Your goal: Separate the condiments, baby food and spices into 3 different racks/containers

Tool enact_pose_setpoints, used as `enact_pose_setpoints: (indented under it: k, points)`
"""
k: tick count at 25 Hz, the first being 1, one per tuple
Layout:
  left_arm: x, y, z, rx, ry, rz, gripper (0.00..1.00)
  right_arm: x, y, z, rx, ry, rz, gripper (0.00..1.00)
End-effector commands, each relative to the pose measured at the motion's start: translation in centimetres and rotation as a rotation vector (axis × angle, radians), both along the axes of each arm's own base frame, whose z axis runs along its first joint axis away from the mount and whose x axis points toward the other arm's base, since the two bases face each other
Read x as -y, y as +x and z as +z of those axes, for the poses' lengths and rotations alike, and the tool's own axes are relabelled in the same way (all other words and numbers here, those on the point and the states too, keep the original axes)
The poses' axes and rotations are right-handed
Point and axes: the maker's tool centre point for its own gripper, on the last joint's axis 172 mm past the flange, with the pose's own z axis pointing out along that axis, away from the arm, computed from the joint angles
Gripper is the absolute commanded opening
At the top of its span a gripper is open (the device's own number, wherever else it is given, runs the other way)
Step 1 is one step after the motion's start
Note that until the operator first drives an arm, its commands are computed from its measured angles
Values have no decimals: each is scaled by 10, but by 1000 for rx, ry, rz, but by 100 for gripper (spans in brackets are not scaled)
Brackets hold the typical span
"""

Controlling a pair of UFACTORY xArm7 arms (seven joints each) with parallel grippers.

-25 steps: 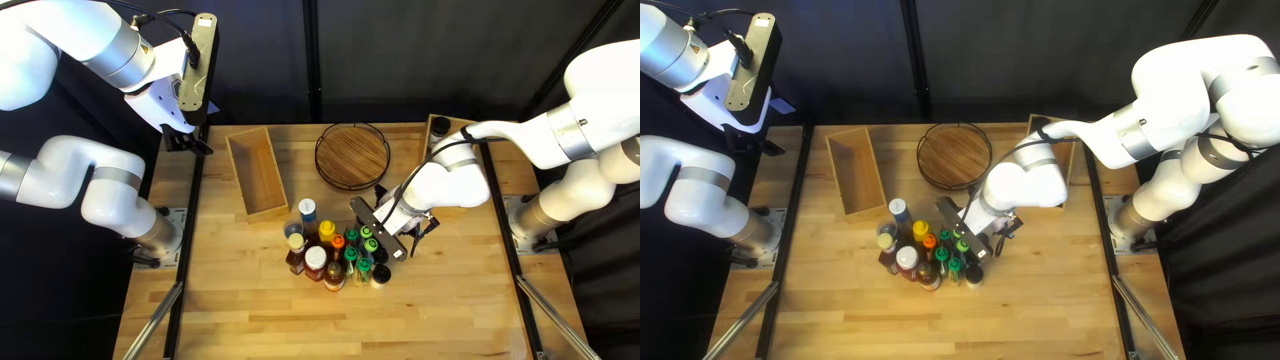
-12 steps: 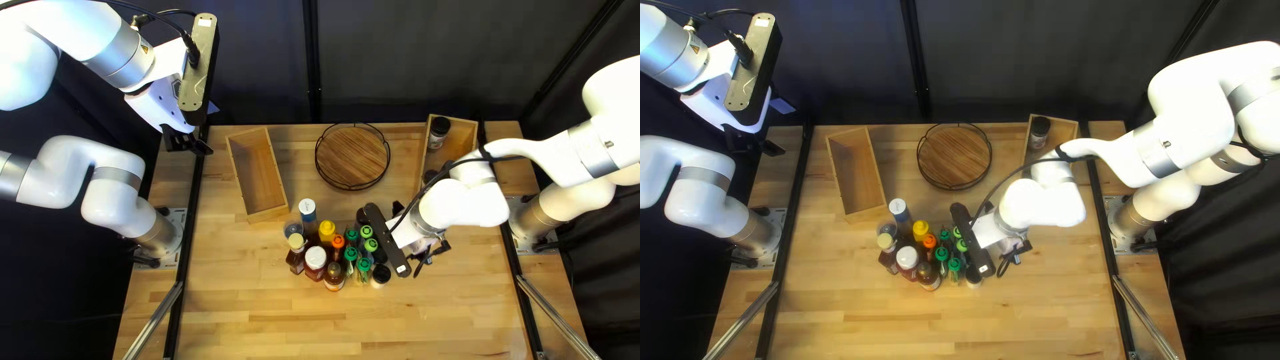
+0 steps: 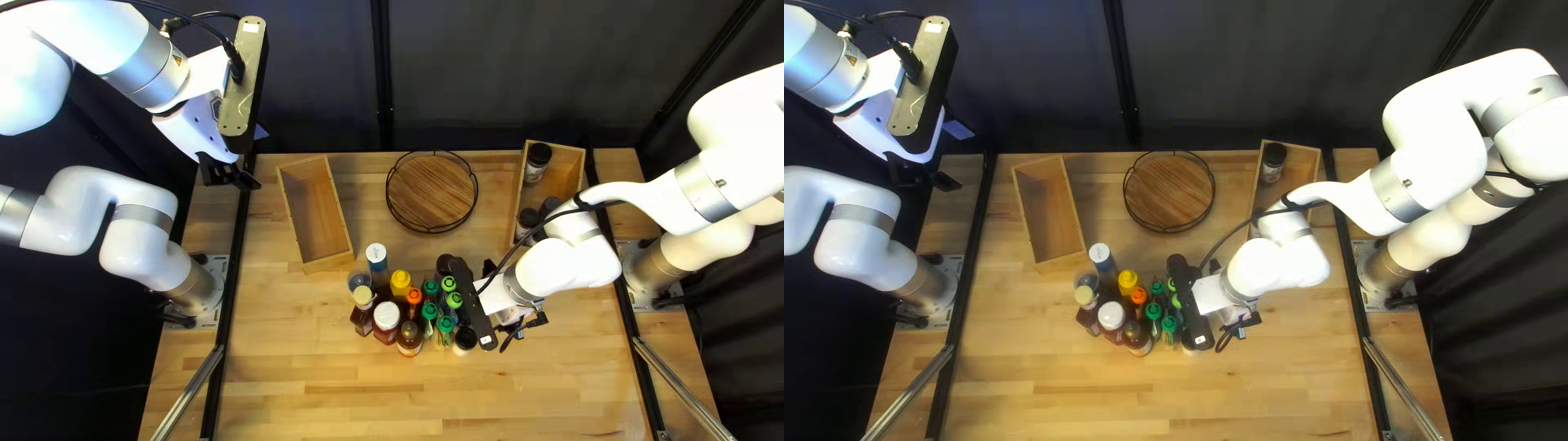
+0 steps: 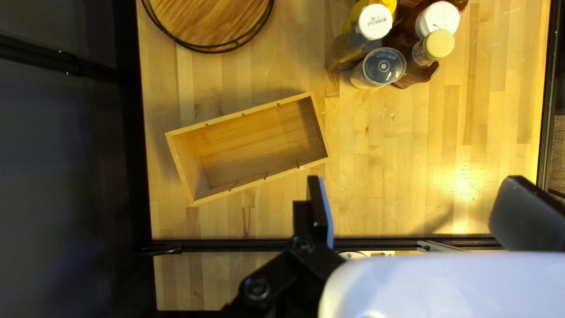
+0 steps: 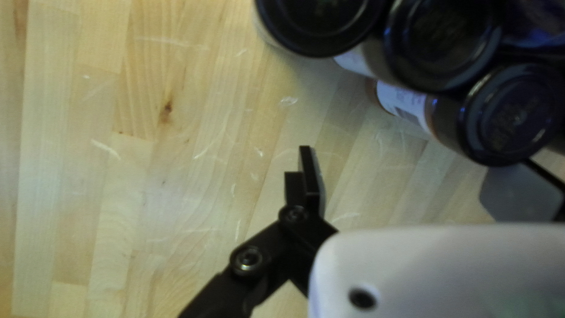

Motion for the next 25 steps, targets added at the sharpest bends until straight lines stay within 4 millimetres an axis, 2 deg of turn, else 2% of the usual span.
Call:
enact_pose_setpoints:
  k: [1, 9, 16, 18, 19, 21, 22, 23, 25]
  points:
    - [0, 0, 0, 0, 0, 0, 100, 9, 4, -1, 12, 2, -8, 100]
    - [0, 0, 0, 0, 0, 0, 100, 4, 27, 10, 47, 7, 9, 100]
    - [0, 0, 0, 0, 0, 0, 100, 3, 32, 7, 65, 12, 24, 100]
    - [0, 0, 0, 0, 0, 0, 100, 4, 32, 7, 67, 13, 25, 97]
    - [0, 0, 0, 0, 0, 0, 100, 4, 32, 7, 68, 14, 25, 90]
    - [0, 0, 0, 0, 0, 0, 100, 4, 32, 8, 69, 13, 25, 65]
    - [0, 0, 0, 0, 0, 0, 100, 4, 32, 8, 69, 13, 25, 35]
    - [0, 0, 0, 0, 0, 0, 100, 4, 32, 10, 69, 11, 25, 12]
    - [0, 0, 0, 0, 0, 0, 100, 4, 31, 11, 68, 8, 25, 9]
